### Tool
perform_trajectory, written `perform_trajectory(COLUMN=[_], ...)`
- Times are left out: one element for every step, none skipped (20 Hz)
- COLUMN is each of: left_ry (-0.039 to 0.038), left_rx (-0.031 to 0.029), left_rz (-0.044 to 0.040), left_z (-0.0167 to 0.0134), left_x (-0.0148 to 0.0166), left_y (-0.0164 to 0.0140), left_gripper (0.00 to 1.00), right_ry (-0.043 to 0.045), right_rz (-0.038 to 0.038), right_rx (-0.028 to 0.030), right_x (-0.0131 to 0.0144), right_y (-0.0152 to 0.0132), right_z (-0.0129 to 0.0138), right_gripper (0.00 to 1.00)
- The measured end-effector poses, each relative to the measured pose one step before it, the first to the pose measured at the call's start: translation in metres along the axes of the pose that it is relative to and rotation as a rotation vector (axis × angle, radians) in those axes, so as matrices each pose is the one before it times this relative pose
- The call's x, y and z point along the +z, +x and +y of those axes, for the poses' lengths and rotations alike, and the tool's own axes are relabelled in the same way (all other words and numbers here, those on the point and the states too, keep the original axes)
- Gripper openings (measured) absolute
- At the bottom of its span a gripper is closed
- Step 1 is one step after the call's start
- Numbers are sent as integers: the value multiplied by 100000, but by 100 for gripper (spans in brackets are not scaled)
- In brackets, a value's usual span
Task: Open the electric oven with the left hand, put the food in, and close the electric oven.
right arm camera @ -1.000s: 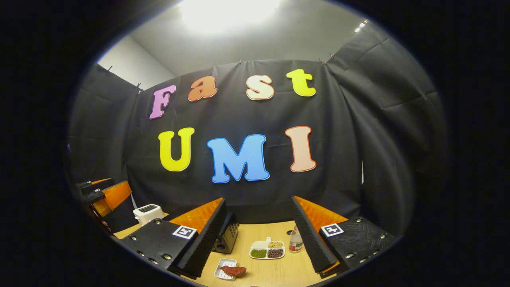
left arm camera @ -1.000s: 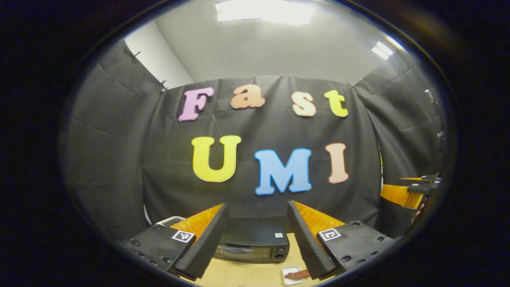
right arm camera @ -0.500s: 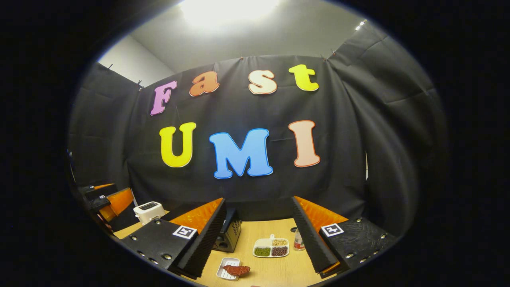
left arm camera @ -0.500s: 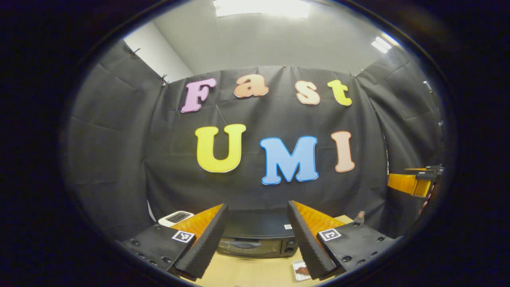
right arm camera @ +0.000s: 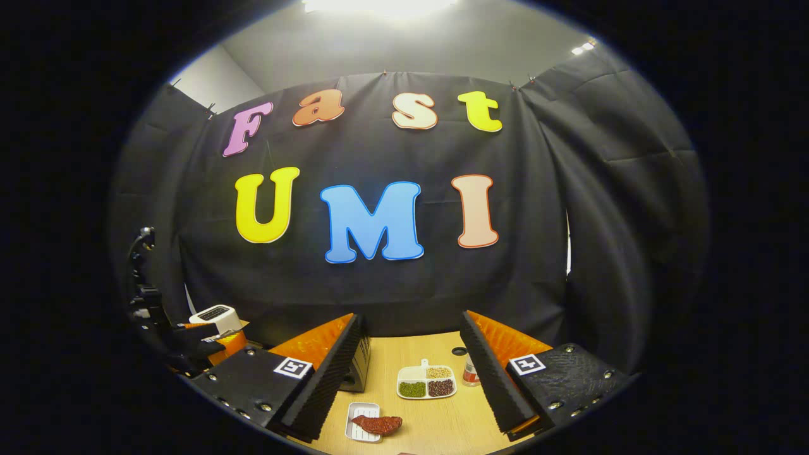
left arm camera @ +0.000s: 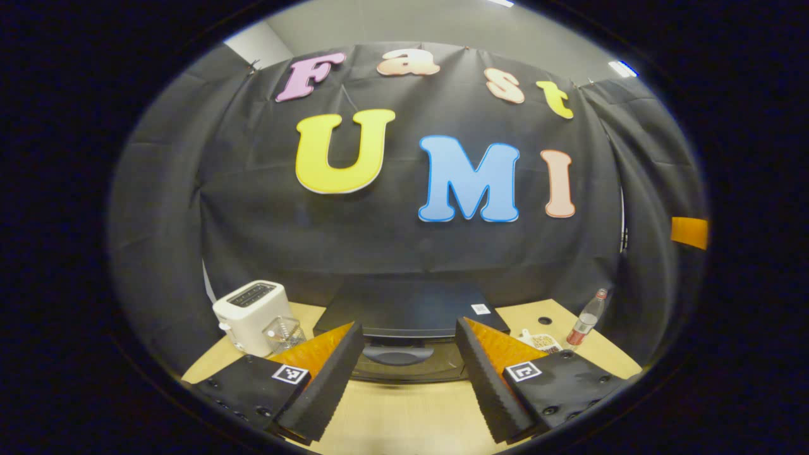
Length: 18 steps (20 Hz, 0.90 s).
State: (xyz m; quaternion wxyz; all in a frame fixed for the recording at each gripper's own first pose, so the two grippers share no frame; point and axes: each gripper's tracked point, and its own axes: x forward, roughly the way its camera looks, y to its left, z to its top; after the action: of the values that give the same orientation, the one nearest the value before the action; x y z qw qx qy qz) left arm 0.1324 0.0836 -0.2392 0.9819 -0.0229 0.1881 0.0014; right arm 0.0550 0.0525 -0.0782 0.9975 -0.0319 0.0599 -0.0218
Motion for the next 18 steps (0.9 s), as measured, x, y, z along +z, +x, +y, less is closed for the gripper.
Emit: perform_trajectory(left_ry=[221,866,-14,-62,94,365,905,949,894,936,48,78,1449,575,659,-259,-187,76], left_rx=[-132,-413,-561,-291,-444,-217,-106,10,-46,239,-20,144,1715,-56,65,-254,-120,73], left_rz=[2892,2028,1658,1681,2239,1983,2200,1566,617,534,481,750,-759,461,-817,177,13,475], left_z=[292,189,-32,21,111,77,35,84,17,112,43,-33,256,47,-137,-63,15,25], left_x=[-894,-664,-665,-561,-789,-793,-941,-572,-319,-216,-228,-262,97,-199,74,-69,-91,-74], left_y=[1456,1570,1322,1295,1291,1132,973,817,899,423,764,662,233,180,-442,-30,-135,-140], left_gripper=[98,100,99,97,96,98,100,100,98,98,98,98,100,98,96,96,96,96], right_ry=[-146,-310,-413,-457,-237,-64,-123,-235,-309,-424,-428,-415,-453,-338,43,537,467,66], right_rz=[820,1039,800,569,388,264,327,500,561,426,91,-130,-99,-34,39,106,343,283], right_rx=[-1068,-1263,-1170,-1314,-1352,-1154,-1498,-1330,-1164,-1066,-890,-770,-725,-578,-559,-116,252,303], right_x=[-307,-390,-175,-144,-50,-104,-78,-117,-70,-102,141,70,96,-50,56,-26,-34,-108], right_y=[110,86,27,46,-1,-38,-49,-12,20,-101,-55,-156,-43,-24,23,-5,88,119], right_z=[36,4,-76,-236,-196,-176,-251,-332,-235,-258,-186,-211,-155,-190,-93,-12,202,185], right_gripper=[98,98,98,98,98,98,98,98,98,98,98,98,98,98,98,98,98,98])
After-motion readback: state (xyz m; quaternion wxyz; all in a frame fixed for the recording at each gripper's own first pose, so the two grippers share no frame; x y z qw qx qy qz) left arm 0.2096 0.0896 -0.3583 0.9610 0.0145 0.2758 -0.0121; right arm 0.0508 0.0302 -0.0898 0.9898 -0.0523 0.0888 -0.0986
